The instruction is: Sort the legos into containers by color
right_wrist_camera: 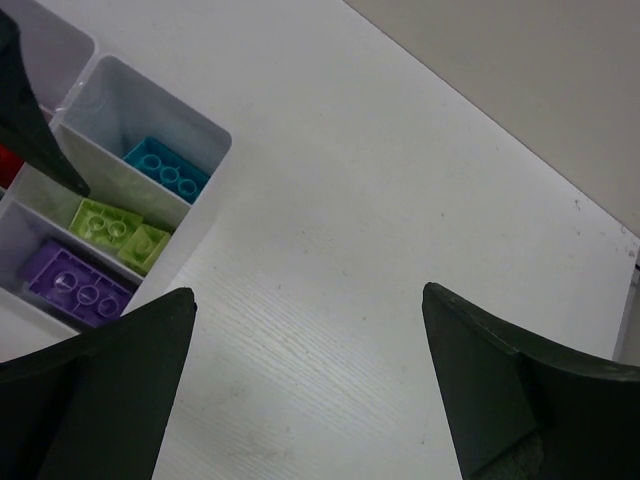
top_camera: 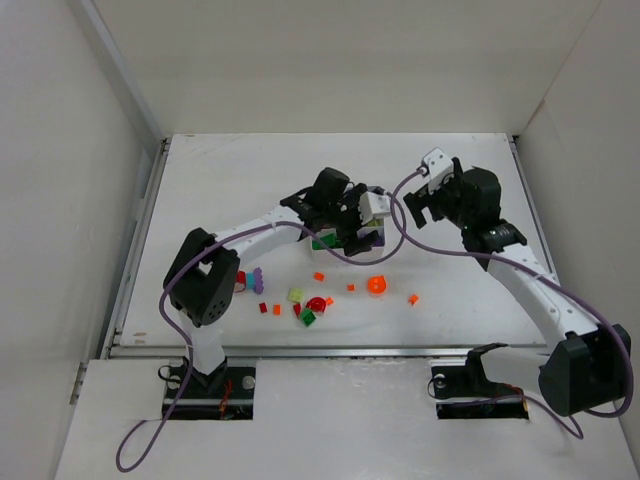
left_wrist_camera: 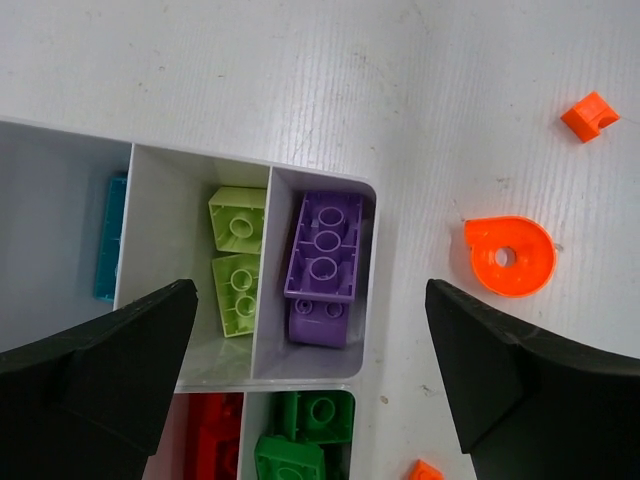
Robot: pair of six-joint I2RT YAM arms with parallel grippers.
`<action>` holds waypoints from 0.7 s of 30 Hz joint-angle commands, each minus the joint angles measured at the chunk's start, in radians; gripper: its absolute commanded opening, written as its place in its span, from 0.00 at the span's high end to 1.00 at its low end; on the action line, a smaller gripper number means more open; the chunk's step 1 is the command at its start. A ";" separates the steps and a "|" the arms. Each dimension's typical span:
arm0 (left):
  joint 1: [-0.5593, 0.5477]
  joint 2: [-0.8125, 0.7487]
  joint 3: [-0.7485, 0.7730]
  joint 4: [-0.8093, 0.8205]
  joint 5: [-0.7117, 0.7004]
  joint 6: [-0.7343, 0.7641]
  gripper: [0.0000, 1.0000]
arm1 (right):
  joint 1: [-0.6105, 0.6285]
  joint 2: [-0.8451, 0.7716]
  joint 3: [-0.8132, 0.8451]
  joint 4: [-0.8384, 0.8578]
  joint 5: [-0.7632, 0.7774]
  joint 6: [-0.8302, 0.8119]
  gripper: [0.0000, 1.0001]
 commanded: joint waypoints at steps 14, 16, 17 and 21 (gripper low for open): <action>0.181 -0.261 -0.047 -0.022 -0.406 -0.209 0.00 | 0.000 0.054 0.209 -0.296 0.051 0.433 0.08; 0.238 -0.306 -0.114 -0.001 -0.480 -0.269 0.00 | 0.087 0.083 0.163 -0.347 0.090 0.492 0.15; 0.258 -0.321 -0.143 0.010 -0.495 -0.280 0.00 | 0.135 0.095 0.124 -0.382 0.122 0.512 0.15; 0.335 -0.390 -0.279 0.059 -0.532 -0.289 0.00 | 0.356 0.155 0.096 -0.424 0.212 0.632 0.22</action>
